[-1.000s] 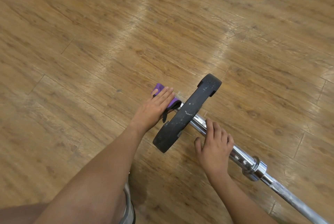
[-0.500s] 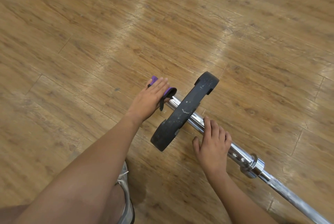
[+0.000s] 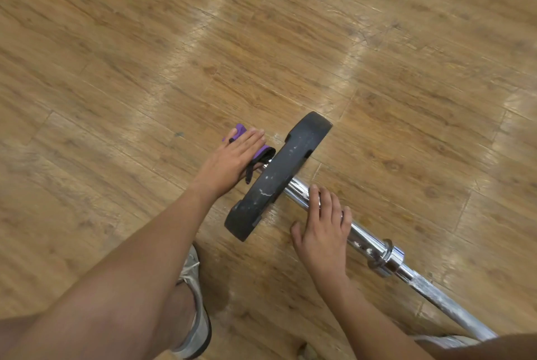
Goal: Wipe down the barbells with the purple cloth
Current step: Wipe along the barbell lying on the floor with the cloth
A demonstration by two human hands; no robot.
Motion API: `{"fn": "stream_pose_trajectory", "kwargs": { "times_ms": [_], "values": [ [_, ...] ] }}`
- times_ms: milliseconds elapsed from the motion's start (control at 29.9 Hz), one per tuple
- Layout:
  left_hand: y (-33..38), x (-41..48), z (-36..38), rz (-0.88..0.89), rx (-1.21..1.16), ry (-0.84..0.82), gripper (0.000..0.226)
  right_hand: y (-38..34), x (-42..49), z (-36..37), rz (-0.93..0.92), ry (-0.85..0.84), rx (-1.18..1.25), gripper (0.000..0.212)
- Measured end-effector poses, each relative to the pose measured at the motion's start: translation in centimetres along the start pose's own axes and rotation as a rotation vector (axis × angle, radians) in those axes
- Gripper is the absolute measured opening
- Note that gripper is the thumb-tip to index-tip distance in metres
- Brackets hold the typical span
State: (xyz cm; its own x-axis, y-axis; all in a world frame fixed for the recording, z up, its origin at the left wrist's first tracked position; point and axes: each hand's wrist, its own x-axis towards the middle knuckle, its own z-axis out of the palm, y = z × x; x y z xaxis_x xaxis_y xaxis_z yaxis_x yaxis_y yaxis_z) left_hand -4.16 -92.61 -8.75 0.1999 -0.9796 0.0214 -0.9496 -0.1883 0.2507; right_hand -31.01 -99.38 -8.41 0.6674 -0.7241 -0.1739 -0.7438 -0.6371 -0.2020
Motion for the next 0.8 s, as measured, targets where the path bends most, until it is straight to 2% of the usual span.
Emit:
{"fn": "stream_pose_trajectory", "kwargs": {
  "times_ms": [134,301,368,435,502,602,769,803],
  "values": [
    [-0.1,-0.5,-0.9,0.031,0.004,-0.025,0.053,-0.7,-1.0,0.1,0.004,-0.032,0.006,0.08],
    [1.3,-2.8,-0.7,-0.051,-0.012,-0.003,0.052,-1.2,-2.5,0.1,-0.015,-0.086,0.024,0.084],
    [1.5,-3.6,-0.8,-0.067,0.005,-0.004,0.053,-1.5,-3.1,0.2,-0.019,-0.091,0.029,0.085],
    [1.8,-4.4,-0.8,-0.062,0.0,-0.019,0.065,-1.8,-3.6,0.4,-0.021,-0.094,0.03,0.085],
    [1.9,-5.0,-1.1,-0.054,0.006,-0.039,0.07,-2.0,-4.2,0.5,-0.028,-0.09,0.029,0.08],
    [2.2,-5.2,-1.6,-0.051,0.021,-0.094,0.055,-2.4,-5.0,0.7,-0.02,-0.077,0.05,0.07],
    [1.9,-6.7,-1.3,-0.024,0.023,-0.109,0.056,-2.9,-5.8,1.1,-0.011,-0.076,0.06,0.062],
    [1.6,-7.2,-1.0,-0.053,-0.004,-0.097,0.063,-2.9,-5.9,1.1,-0.011,-0.08,0.062,0.061]
  ]
}}
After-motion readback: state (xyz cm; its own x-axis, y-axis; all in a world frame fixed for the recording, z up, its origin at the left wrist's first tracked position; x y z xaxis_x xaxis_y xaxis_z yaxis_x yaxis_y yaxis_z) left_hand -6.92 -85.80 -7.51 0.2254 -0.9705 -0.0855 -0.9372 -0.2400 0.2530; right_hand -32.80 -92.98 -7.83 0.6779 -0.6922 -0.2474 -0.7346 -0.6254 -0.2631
